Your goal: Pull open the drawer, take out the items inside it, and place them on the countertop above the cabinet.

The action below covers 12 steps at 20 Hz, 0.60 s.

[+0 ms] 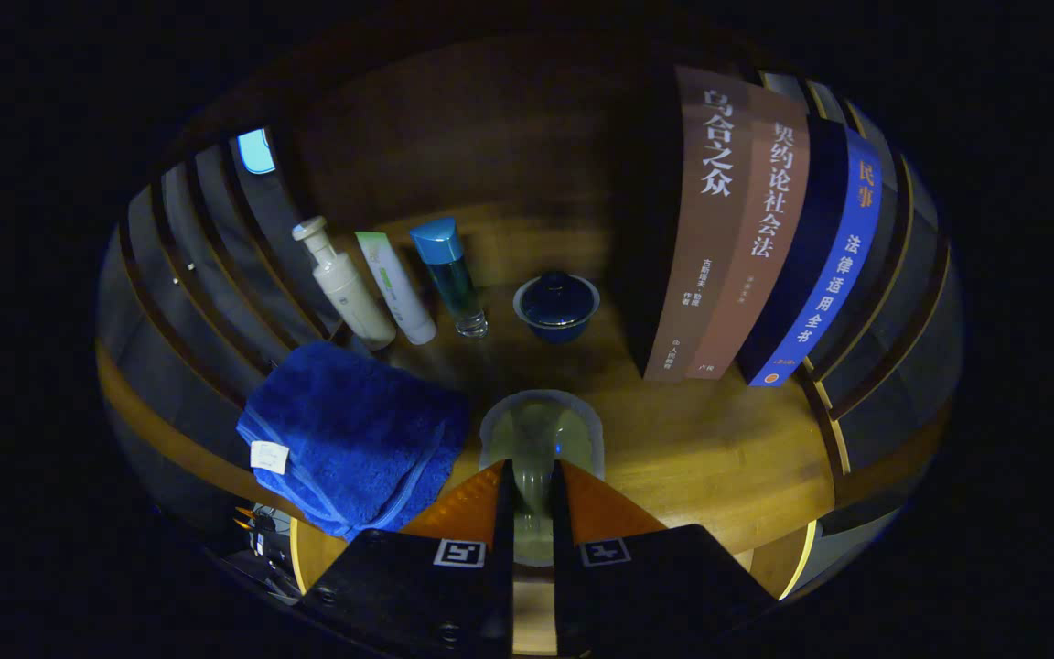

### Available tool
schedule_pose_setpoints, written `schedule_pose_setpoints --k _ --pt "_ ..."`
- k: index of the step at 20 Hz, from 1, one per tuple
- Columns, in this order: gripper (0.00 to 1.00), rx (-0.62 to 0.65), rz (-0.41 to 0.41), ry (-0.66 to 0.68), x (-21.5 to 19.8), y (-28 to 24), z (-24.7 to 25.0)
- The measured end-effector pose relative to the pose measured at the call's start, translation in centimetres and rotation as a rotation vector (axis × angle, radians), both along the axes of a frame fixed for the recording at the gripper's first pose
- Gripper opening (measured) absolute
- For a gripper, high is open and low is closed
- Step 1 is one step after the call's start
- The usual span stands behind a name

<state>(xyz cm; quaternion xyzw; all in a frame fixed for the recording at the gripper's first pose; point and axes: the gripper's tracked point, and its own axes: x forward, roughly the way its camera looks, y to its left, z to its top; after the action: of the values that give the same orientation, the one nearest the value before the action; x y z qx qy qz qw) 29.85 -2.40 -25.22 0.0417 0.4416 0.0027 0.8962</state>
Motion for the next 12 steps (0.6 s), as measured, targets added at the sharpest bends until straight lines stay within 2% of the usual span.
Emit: schedule_pose_setpoints --k 1,8,12 --pt "0.23 0.001 -0.002 0.004 0.2 0.0 -0.3" --pt "0.98 -0.004 -0.001 -0.009 0.5 0.2 0.0" --pt "0.99 -0.007 0.003 -0.052 -0.4 0.5 1.5"
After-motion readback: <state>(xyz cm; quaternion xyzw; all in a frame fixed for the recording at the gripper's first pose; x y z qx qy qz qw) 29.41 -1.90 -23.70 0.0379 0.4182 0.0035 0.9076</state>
